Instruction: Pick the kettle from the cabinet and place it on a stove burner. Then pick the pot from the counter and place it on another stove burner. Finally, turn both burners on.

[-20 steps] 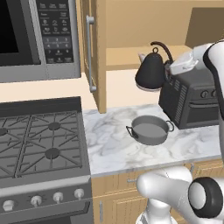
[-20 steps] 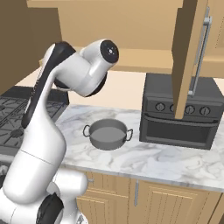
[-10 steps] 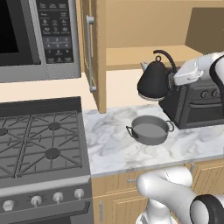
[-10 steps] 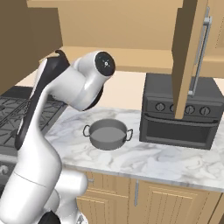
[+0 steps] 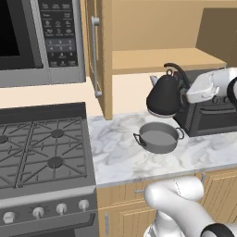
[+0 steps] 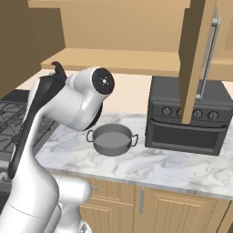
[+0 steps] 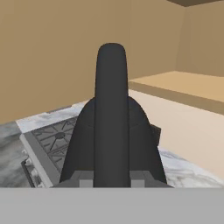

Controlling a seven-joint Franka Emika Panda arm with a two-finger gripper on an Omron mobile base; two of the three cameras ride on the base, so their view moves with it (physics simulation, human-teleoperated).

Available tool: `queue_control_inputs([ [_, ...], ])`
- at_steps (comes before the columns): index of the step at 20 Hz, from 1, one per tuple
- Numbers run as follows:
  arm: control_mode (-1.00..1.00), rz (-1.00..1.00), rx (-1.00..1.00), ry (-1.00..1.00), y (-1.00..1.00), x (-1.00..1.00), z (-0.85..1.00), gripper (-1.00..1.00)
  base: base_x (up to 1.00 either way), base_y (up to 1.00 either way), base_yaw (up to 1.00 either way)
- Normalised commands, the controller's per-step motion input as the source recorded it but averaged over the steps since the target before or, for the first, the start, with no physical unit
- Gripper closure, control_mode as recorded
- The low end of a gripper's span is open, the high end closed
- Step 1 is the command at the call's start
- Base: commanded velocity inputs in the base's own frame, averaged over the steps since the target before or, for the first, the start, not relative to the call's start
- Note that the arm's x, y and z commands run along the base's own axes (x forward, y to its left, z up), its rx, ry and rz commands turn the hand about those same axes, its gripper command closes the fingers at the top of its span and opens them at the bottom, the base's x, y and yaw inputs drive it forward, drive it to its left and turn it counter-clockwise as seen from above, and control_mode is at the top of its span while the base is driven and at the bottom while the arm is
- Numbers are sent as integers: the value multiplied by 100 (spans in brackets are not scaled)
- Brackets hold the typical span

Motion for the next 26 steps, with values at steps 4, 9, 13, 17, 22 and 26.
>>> queue_control_inputs([
  [4, -100, 0, 0, -1, 4, -23, -13, 100, 0, 0, 0],
  [9, -100, 0, -1, -1, 5, -4, -9, 100, 0, 0, 0],
  [13, -100, 0, 0, 0, 1, 0, -8, 100, 0, 0, 0],
  [17, -100, 0, 0, 0, 0, -4, -1, 100, 0, 0, 0],
  [22, -100, 0, 0, -1, 0, -25, 0, 100, 0, 0, 0],
  [26, -100, 0, 0, 0, 0, -31, -1, 100, 0, 0, 0],
])
